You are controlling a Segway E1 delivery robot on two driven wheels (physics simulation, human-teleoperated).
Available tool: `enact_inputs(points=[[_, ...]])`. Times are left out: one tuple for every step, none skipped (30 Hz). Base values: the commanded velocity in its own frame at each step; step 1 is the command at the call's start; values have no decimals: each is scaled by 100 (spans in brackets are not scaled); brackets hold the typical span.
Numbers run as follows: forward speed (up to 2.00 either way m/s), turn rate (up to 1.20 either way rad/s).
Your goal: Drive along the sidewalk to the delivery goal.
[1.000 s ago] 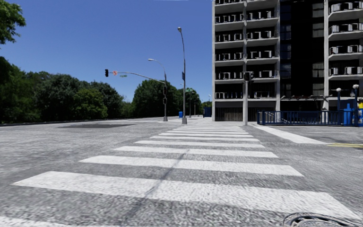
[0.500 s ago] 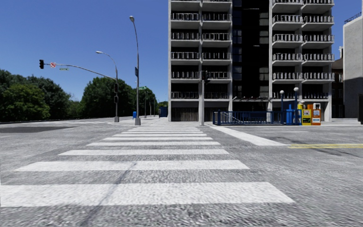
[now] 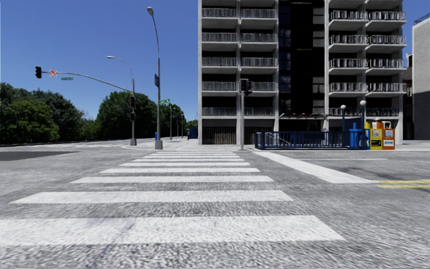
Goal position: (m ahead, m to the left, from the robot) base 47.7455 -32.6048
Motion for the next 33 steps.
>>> enact_inputs(points=[[200, 0], [200, 0], [200, 0], [200, 0], [200, 0], [200, 0], [200, 0], [200, 0], [200, 0], [200, 0], [200, 0], [200, 0], [200, 0], [200, 0], [200, 0], [200, 0], [200, 0], [200, 0], [200, 0], [200, 0], [200, 0], [200, 0], [200, 0], [200, 0], [200, 0], [200, 0], [200, 0], [200, 0], [200, 0], [200, 0], [200, 0], [200, 0], [200, 0]])
